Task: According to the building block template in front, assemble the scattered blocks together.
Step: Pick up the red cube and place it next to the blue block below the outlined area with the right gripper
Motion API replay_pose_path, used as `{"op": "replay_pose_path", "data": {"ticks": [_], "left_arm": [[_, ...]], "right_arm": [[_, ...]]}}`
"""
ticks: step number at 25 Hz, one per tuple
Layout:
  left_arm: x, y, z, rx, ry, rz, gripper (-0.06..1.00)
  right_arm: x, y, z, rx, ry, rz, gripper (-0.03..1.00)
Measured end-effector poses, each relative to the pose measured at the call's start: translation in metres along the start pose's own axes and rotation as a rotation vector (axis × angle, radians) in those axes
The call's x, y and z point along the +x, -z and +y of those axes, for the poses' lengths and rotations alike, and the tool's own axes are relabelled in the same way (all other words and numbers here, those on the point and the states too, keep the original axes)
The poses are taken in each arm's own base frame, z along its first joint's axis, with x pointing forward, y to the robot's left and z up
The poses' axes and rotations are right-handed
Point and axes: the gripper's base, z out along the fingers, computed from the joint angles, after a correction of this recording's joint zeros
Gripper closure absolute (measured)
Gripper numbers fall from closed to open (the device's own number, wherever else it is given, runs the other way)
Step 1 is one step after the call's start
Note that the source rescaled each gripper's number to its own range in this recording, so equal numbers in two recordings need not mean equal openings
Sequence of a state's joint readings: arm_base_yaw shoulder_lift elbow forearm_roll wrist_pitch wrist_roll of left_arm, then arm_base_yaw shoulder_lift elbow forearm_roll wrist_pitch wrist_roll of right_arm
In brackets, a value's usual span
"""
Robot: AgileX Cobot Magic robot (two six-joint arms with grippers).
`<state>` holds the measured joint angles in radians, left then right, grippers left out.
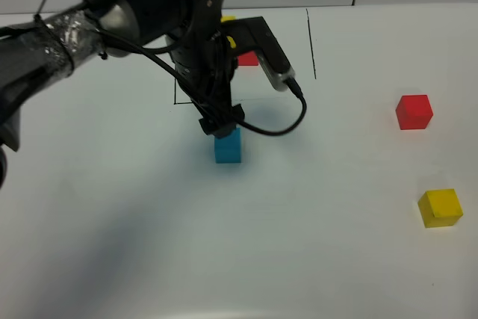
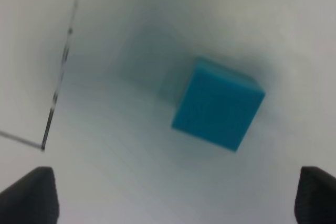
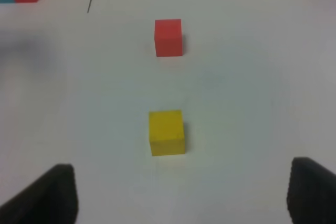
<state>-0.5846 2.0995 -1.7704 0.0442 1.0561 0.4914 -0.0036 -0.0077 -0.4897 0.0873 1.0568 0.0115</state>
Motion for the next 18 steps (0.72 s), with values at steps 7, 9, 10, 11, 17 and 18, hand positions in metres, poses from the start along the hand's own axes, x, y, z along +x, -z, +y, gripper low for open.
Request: {"op": "replay_pose_path", "data": {"ticks": [7,9,10,11,17,18], "left_arm": [[0.059,0.048,0.042,0.027,0.297,-0.017,-0.05],[0.082,0.06,0.047,0.016,0.367,-0.046,-0.04],[0.094,0.068,0.05,0.0,0.409,-0.066,-0.04],[0.108,0.071,0.052,-0.014,0.454,-0.079,-0.03],[0.18,0.107,0.041,-0.119,0.677,-0.188,-0.03],[0.188,0.11,0.035,-0.127,0.7,-0.197,-0.03]], "right_arm": [[0.0,0.0,0.0,0.0,0.0,0.0,0.32],[0.0,0.0,0.0,0.0,0.0,0.0,0.32],[0.0,0.0,0.0,0.0,0.0,0.0,0.32],[0.0,0.0,0.0,0.0,0.0,0.0,0.32],[0.0,0.0,0.0,0.0,0.0,0.0,0.32],[0.0,0.0,0.0,0.0,0.0,0.0,0.32]]}}
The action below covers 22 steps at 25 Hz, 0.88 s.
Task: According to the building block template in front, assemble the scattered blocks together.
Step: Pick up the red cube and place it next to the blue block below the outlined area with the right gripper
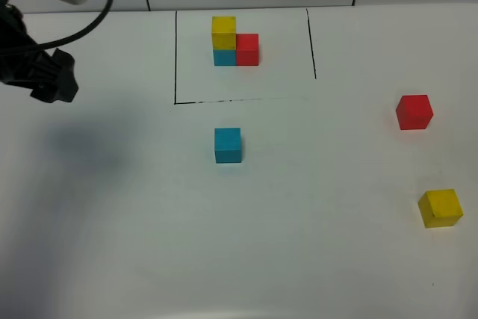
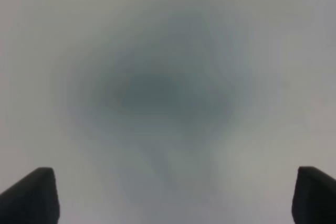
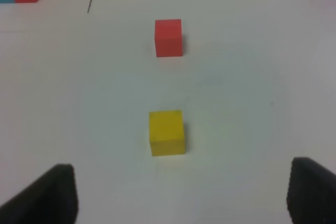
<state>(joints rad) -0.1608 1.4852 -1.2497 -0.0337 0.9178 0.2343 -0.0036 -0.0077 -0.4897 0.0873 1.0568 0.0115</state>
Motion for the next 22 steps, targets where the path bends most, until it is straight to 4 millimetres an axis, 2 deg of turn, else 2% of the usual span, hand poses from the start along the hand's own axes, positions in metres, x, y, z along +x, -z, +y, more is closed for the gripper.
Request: {"op": "replay_pose_path", "data": {"ticks": [3,12,17,22], "left_arm": [[0.028,0.024,-0.002,-0.036,0.042,-0.069,-0.03],[0.114,0.064,-0.023,-0.076,0.142,-0.277,-0.03],[0.155,0.086,-0.037,-0.046,0.173,-0.416,-0.02],[0.186,0.102,-0.047,-0.02,0.18,-0.466,0.01]], "right_arm": [[0.0,0.0,0.0,0.0,0.0,0.0,0.32],[0.0,0.0,0.0,0.0,0.0,0.0,0.32],[0.0,0.0,0.0,0.0,0.0,0.0,0.32],[0.0,0.0,0.0,0.0,0.0,0.0,0.32]]}}
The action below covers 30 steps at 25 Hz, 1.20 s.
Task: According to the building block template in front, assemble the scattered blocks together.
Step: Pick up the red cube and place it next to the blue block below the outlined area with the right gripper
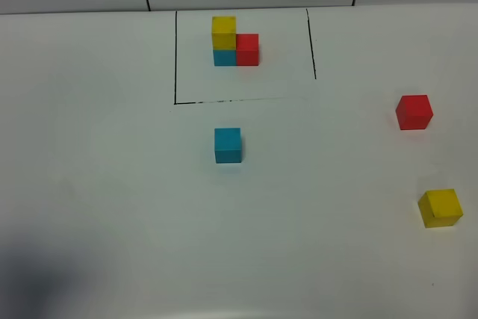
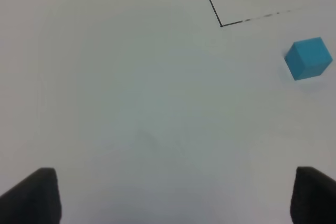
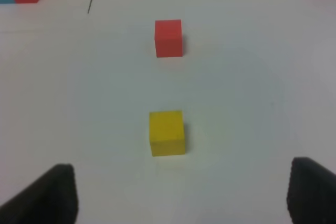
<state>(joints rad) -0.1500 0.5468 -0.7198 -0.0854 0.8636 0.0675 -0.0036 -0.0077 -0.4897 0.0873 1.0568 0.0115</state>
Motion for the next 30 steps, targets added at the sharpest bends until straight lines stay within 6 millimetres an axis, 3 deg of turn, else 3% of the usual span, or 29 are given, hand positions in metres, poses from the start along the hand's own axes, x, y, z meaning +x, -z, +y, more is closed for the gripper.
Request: {"op": "replay_pose_path", "data": {"ticks": [6,16,30], "left_arm": [[0.03,0.019,-0.005,0.028,0.006,0.008,0.03],[0.075,0.029,-0.008,0.052,0.007,-0.082,0.05],[0.101,0.03,-0.011,0.079,0.014,-0.121,0.18]], "right_arm": [[0.0,0.0,0.0,0.0,0.0,-0.001,0.32],[0.0,0.0,0.0,0.0,0.0,-0.002,0.32],[0.0,0.0,0.0,0.0,-0.001,-0.002,0.32]]}}
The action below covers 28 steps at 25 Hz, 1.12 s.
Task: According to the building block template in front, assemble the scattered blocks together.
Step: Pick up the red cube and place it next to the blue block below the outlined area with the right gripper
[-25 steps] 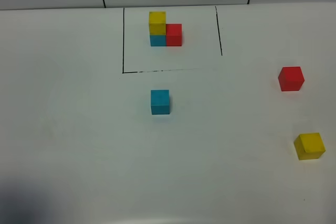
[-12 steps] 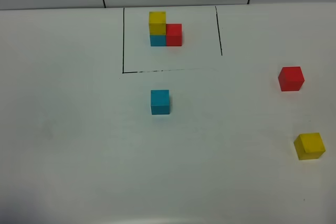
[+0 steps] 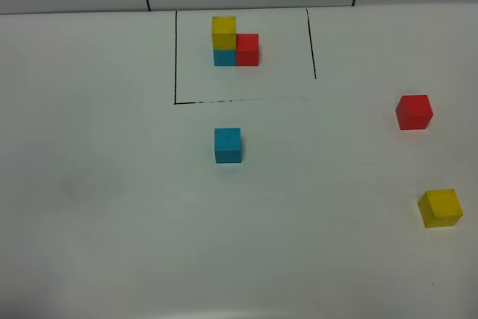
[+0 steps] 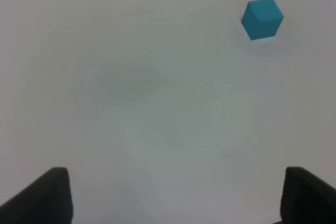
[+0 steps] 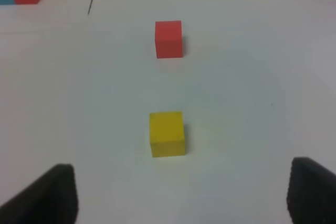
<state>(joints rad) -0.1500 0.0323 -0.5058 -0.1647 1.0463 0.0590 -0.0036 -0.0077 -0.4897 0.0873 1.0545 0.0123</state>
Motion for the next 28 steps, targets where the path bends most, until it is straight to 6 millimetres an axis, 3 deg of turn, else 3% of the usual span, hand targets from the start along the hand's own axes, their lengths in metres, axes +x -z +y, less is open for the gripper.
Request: {"op": "replay_pose_path", "data": {"ticks": [28], "left_arm": [[0.003,0.0035,-0.0012,-0.068,0.046,-0.044,0.18]], "right_arm": [[0.0,0.0,0.0,0.0,0.0,0.0,0.32]]}}
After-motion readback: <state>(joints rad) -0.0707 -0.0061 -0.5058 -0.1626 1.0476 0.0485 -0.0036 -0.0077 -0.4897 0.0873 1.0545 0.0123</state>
